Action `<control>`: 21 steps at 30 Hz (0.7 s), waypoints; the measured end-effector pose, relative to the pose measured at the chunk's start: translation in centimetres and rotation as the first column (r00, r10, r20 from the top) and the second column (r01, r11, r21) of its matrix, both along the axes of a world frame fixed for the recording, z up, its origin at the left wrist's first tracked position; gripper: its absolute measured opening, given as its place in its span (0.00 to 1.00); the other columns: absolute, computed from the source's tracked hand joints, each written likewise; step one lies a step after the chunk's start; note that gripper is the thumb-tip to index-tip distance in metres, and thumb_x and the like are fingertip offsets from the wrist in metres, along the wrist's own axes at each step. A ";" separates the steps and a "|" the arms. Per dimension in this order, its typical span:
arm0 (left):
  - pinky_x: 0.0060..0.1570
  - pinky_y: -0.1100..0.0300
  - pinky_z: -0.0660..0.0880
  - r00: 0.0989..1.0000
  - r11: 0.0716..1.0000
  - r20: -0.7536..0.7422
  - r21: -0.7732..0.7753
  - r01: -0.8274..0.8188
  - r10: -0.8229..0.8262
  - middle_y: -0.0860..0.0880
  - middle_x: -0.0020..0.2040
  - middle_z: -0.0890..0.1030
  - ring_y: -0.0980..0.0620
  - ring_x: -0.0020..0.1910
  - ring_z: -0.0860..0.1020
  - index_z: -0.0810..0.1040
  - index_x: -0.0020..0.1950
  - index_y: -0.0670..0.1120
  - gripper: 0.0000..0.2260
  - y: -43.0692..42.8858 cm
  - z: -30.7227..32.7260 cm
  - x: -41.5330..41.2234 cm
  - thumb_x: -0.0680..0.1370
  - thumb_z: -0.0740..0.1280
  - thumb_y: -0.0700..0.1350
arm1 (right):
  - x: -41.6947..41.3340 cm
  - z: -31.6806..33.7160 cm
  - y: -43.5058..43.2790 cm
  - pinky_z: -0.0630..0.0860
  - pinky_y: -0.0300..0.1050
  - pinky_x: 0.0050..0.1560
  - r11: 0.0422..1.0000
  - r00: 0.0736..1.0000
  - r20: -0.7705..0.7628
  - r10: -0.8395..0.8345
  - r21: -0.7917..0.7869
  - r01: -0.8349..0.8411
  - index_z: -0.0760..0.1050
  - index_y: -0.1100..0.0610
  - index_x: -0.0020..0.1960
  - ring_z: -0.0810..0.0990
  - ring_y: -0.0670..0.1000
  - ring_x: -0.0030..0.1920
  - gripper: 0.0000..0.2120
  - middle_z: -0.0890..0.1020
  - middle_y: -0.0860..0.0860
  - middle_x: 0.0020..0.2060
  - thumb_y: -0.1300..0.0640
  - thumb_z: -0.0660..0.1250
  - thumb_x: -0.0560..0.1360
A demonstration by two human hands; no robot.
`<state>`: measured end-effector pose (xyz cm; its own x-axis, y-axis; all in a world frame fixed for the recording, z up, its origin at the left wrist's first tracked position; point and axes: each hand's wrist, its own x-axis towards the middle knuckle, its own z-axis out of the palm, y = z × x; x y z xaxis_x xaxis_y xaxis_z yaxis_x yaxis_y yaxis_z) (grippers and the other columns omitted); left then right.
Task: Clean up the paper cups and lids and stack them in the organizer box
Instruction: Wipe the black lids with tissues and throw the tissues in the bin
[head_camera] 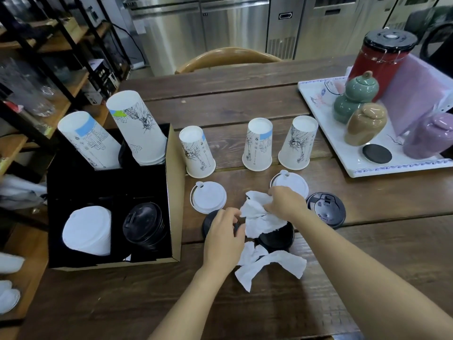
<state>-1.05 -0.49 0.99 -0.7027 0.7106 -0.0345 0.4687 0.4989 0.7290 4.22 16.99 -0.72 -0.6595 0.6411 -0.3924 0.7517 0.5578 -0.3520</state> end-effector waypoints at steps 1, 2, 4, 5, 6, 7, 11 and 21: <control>0.42 0.67 0.69 0.999 0.999 -0.030 -0.024 0.027 -0.028 0.55 0.47 0.70 0.55 0.46 0.70 0.74 0.59 0.47 0.10 -0.1 -0.2 0.2 0.77 0.64 0.43 | 0.0 -0.5 0.0 0.60 0.40 0.29 1.000 1.000 0.020 -0.001 0.007 0.001 0.63 0.57 0.34 0.71 0.56 0.39 0.12 0.70 0.51 0.32 0.57 0.63 0.74; 0.44 0.64 0.70 0.997 0.998 -0.050 -0.036 0.049 -0.051 0.54 0.49 0.71 0.55 0.48 0.71 0.74 0.59 0.47 0.10 -0.1 -0.4 0.4 0.78 0.63 0.44 | -0.1 -0.9 0.2 0.59 0.39 0.28 1.000 1.000 0.025 -0.002 0.016 0.001 0.61 0.56 0.33 0.71 0.56 0.39 0.14 0.68 0.50 0.30 0.59 0.61 0.74; 0.50 0.59 0.73 0.995 0.997 -0.064 -0.036 0.075 -0.077 0.51 0.51 0.73 0.52 0.51 0.72 0.74 0.59 0.46 0.10 0.2 -0.6 0.7 0.78 0.63 0.43 | -0.1 -1.4 0.5 0.59 0.39 0.28 1.000 1.000 0.003 -0.011 0.023 0.011 0.62 0.56 0.34 0.72 0.56 0.39 0.12 0.67 0.49 0.29 0.61 0.60 0.75; 0.52 0.57 0.73 0.994 0.996 -0.066 -0.031 0.081 -0.083 0.50 0.52 0.74 0.51 0.53 0.73 0.74 0.59 0.46 0.11 0.3 -0.6 0.8 0.78 0.62 0.43 | -0.1 -1.3 0.5 0.59 0.40 0.28 1.000 0.999 -0.020 -0.026 0.008 0.026 0.62 0.56 0.34 0.72 0.56 0.38 0.12 0.67 0.49 0.29 0.60 0.60 0.75; 0.54 0.57 0.72 0.993 0.996 -0.072 -0.027 0.088 -0.090 0.49 0.54 0.75 0.50 0.54 0.73 0.74 0.60 0.45 0.11 0.5 -0.6 0.9 0.78 0.62 0.43 | -0.2 -1.1 0.6 0.59 0.40 0.28 0.999 0.998 -0.052 -0.043 -0.013 0.043 0.62 0.56 0.33 0.71 0.56 0.37 0.14 0.67 0.49 0.28 0.59 0.60 0.76; 0.55 0.57 0.71 0.991 0.994 -0.088 -0.033 0.103 -0.105 0.49 0.55 0.75 0.50 0.55 0.72 0.74 0.60 0.46 0.11 0.8 -0.7 1.0 0.79 0.61 0.44 | -0.2 -0.8 0.7 0.59 0.41 0.28 0.996 0.993 -0.092 -0.076 -0.044 0.072 0.61 0.56 0.33 0.70 0.56 0.36 0.14 0.67 0.49 0.28 0.59 0.59 0.76; 0.59 0.59 0.64 0.974 0.978 -0.131 -0.118 0.172 -0.187 0.49 0.59 0.73 0.50 0.59 0.69 0.72 0.66 0.49 0.16 2.0 -1.0 1.2 0.79 0.60 0.51 | 0.2 1.2 1.0 0.59 0.46 0.31 0.970 0.908 -0.341 -0.245 -0.096 0.225 0.57 0.57 0.31 0.62 0.52 0.30 0.16 0.64 0.51 0.27 0.58 0.61 0.73; 0.51 0.61 0.59 0.974 0.980 -0.151 -0.129 0.152 -0.171 0.50 0.53 0.74 0.49 0.56 0.68 0.76 0.49 0.45 0.07 3.9 -2.1 1.6 0.78 0.64 0.48 | 2.8 3.6 1.6 0.62 0.46 0.36 0.895 0.689 -0.572 -0.446 -0.267 0.358 0.71 0.69 0.37 0.66 0.52 0.34 0.16 0.70 0.55 0.33 0.56 0.66 0.73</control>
<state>0.58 3.43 -1.07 -0.5817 0.8131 -0.0190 0.6566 0.4833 0.5791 6.97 18.56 2.85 -0.4723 0.8760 -0.0982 0.4951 0.1714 -0.8518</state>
